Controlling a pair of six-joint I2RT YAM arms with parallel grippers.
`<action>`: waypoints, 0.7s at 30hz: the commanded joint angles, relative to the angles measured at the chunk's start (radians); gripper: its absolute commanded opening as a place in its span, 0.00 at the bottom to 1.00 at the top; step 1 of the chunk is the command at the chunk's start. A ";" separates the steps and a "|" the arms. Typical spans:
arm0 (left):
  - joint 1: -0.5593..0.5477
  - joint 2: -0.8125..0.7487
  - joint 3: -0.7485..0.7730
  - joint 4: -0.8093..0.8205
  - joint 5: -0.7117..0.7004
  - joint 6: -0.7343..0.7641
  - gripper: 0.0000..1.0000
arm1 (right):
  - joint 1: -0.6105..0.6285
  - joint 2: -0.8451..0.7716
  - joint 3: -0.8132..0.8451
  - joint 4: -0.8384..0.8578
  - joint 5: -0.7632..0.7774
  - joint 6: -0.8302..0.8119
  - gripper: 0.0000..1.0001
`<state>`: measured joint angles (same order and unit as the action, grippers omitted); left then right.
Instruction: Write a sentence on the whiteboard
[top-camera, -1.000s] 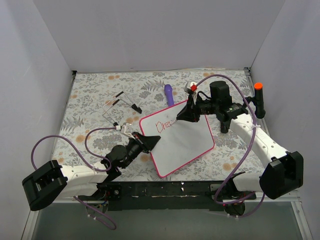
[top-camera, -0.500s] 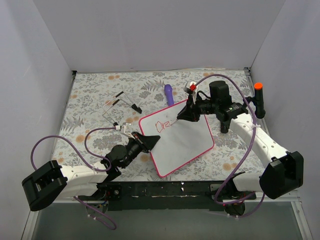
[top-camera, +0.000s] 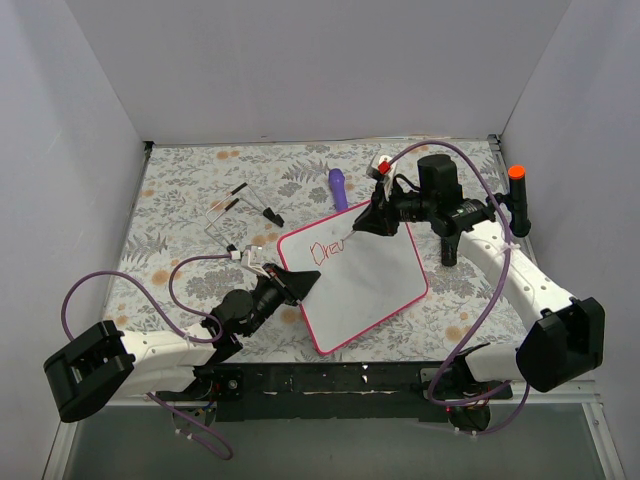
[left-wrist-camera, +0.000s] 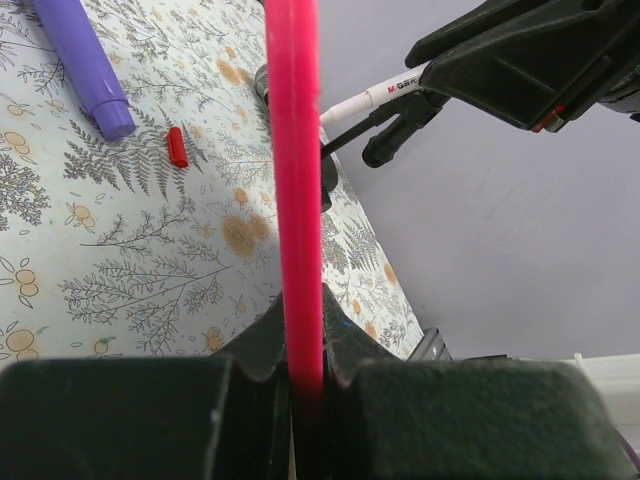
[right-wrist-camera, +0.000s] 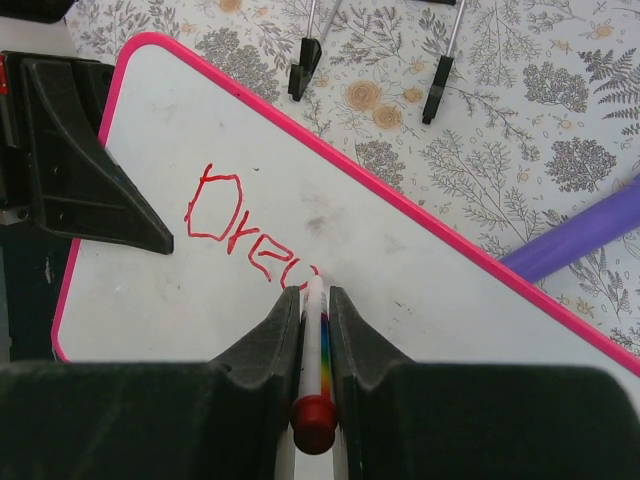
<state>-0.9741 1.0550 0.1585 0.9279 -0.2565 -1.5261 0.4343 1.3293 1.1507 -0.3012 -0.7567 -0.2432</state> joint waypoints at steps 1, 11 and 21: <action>0.000 -0.030 0.035 0.143 0.016 0.000 0.00 | 0.001 0.001 0.023 0.008 0.023 -0.025 0.01; -0.001 -0.038 0.029 0.144 0.013 0.001 0.00 | 0.001 -0.036 -0.036 -0.029 0.019 -0.054 0.01; -0.001 -0.039 0.026 0.146 0.013 0.001 0.00 | 0.001 -0.051 -0.054 -0.044 0.039 -0.070 0.01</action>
<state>-0.9741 1.0550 0.1585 0.9272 -0.2604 -1.5276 0.4339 1.2945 1.1023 -0.3332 -0.7544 -0.2890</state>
